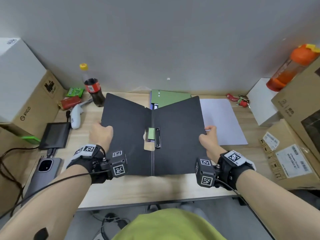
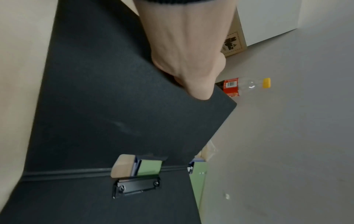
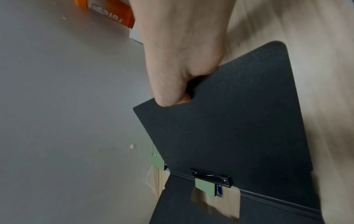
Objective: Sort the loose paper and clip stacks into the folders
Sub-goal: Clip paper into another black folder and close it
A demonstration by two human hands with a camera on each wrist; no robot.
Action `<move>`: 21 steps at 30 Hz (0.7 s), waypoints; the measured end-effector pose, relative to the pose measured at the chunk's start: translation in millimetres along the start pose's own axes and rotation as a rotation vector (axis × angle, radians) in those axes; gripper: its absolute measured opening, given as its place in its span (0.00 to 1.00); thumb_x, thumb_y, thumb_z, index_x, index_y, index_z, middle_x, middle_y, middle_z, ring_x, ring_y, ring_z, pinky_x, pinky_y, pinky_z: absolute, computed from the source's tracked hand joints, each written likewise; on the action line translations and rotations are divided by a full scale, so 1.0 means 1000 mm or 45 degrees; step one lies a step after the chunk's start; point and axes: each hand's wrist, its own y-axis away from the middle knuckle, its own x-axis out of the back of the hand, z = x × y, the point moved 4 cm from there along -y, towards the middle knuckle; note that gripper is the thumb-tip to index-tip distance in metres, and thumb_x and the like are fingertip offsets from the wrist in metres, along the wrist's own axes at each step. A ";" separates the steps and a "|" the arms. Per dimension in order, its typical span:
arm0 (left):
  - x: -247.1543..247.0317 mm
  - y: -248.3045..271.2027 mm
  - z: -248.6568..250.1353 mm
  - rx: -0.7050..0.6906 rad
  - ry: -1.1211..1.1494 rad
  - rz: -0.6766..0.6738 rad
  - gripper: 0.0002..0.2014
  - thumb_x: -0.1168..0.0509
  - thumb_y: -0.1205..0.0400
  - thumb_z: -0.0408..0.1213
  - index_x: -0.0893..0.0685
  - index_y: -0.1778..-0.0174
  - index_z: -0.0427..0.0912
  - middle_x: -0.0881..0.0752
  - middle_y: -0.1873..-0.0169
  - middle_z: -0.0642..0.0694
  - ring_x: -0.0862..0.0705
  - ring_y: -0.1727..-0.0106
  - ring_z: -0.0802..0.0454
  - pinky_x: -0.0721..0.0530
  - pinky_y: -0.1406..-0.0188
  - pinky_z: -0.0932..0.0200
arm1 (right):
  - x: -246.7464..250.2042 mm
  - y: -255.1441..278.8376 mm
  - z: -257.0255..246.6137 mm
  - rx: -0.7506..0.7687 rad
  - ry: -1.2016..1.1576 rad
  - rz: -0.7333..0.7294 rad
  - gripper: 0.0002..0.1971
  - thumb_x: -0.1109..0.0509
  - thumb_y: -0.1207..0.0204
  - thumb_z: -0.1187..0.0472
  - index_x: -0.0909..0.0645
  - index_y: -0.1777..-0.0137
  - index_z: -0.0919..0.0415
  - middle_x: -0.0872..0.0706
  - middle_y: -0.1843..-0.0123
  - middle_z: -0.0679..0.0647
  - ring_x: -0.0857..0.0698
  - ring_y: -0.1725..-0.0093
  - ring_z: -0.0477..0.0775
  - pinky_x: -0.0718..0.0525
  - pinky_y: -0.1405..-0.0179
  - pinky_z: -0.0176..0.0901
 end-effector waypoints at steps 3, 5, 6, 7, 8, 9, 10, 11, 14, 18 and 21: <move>-0.003 -0.001 -0.016 0.037 -0.194 0.000 0.26 0.37 0.29 0.33 0.25 0.33 0.40 0.18 0.37 0.35 0.20 0.37 0.31 0.22 0.35 0.41 | 0.002 -0.007 0.019 -0.082 0.067 0.067 0.22 0.46 0.23 0.73 0.35 0.31 0.58 0.28 0.26 0.59 0.26 0.48 0.54 0.29 0.49 0.41; -0.010 -0.003 -0.029 0.030 -0.273 -0.041 0.34 0.36 0.27 0.31 0.34 0.23 0.38 0.30 0.25 0.36 0.29 0.26 0.32 0.30 0.28 0.41 | 0.000 -0.011 0.032 -0.158 0.124 0.023 0.25 0.45 0.23 0.72 0.36 0.25 0.59 0.25 0.30 0.60 0.26 0.45 0.55 0.29 0.45 0.42; -0.015 -0.004 -0.036 0.011 -0.271 -0.084 0.35 0.37 0.26 0.30 0.37 0.21 0.38 0.34 0.22 0.36 0.33 0.23 0.34 0.33 0.25 0.42 | -0.001 -0.012 0.037 -0.189 0.158 -0.009 0.27 0.45 0.22 0.72 0.37 0.23 0.59 0.25 0.30 0.59 0.27 0.43 0.54 0.30 0.44 0.42; -0.022 -0.006 -0.044 0.003 -0.272 -0.152 0.36 0.37 0.26 0.29 0.38 0.19 0.39 0.38 0.20 0.37 0.36 0.20 0.36 0.36 0.23 0.44 | -0.003 -0.012 0.041 -0.221 0.192 -0.044 0.28 0.44 0.22 0.71 0.38 0.21 0.60 0.27 0.27 0.60 0.28 0.41 0.53 0.31 0.42 0.42; -0.029 -0.007 -0.052 0.018 -0.290 -0.236 0.36 0.37 0.24 0.29 0.39 0.18 0.40 0.42 0.18 0.37 0.41 0.18 0.38 0.39 0.20 0.46 | -0.005 -0.011 0.043 -0.241 0.226 -0.078 0.28 0.44 0.21 0.71 0.40 0.20 0.61 0.29 0.23 0.60 0.28 0.38 0.53 0.32 0.40 0.42; -0.037 -0.007 -0.060 0.045 -0.324 -0.326 0.37 0.36 0.23 0.30 0.41 0.16 0.41 0.46 0.16 0.38 0.45 0.16 0.40 0.42 0.18 0.46 | -0.008 -0.010 0.045 -0.257 0.257 -0.115 0.28 0.44 0.20 0.71 0.40 0.19 0.62 0.32 0.21 0.59 0.29 0.34 0.54 0.32 0.37 0.42; -0.044 -0.006 -0.068 0.074 -0.362 -0.407 0.38 0.36 0.22 0.31 0.42 0.16 0.42 0.49 0.15 0.37 0.48 0.15 0.40 0.45 0.17 0.46 | -0.010 -0.009 0.047 -0.279 0.277 -0.158 0.28 0.45 0.19 0.72 0.40 0.19 0.63 0.34 0.20 0.58 0.30 0.28 0.55 0.33 0.33 0.42; -0.048 -0.003 -0.073 0.107 -0.393 -0.473 0.37 0.35 0.21 0.32 0.42 0.16 0.43 0.50 0.15 0.37 0.50 0.15 0.39 0.46 0.17 0.47 | -0.014 -0.006 0.049 -0.306 0.295 -0.206 0.27 0.45 0.19 0.71 0.39 0.19 0.63 0.34 0.19 0.57 0.33 0.24 0.56 0.35 0.30 0.42; -0.057 0.006 -0.086 0.200 -0.413 -0.576 0.33 0.36 0.19 0.34 0.38 0.17 0.45 0.51 0.15 0.40 0.52 0.16 0.34 0.47 0.18 0.46 | -0.023 -0.004 0.059 -0.358 0.376 -0.323 0.26 0.42 0.18 0.69 0.36 0.20 0.62 0.32 0.20 0.56 0.34 0.22 0.55 0.35 0.33 0.39; -0.060 0.008 -0.095 0.245 -0.382 -0.597 0.30 0.39 0.18 0.35 0.35 0.18 0.46 0.52 0.15 0.43 0.54 0.16 0.35 0.47 0.19 0.44 | -0.033 -0.001 0.073 -0.397 0.427 -0.388 0.23 0.42 0.18 0.69 0.32 0.22 0.61 0.25 0.33 0.56 0.28 0.38 0.53 0.33 0.49 0.36; -0.060 0.007 -0.097 0.273 -0.362 -0.595 0.29 0.41 0.18 0.34 0.35 0.18 0.46 0.54 0.14 0.45 0.57 0.16 0.36 0.48 0.20 0.43 | -0.041 -0.001 0.079 -0.371 0.475 -0.436 0.25 0.42 0.19 0.69 0.31 0.22 0.59 0.26 0.25 0.56 0.28 0.37 0.52 0.32 0.46 0.36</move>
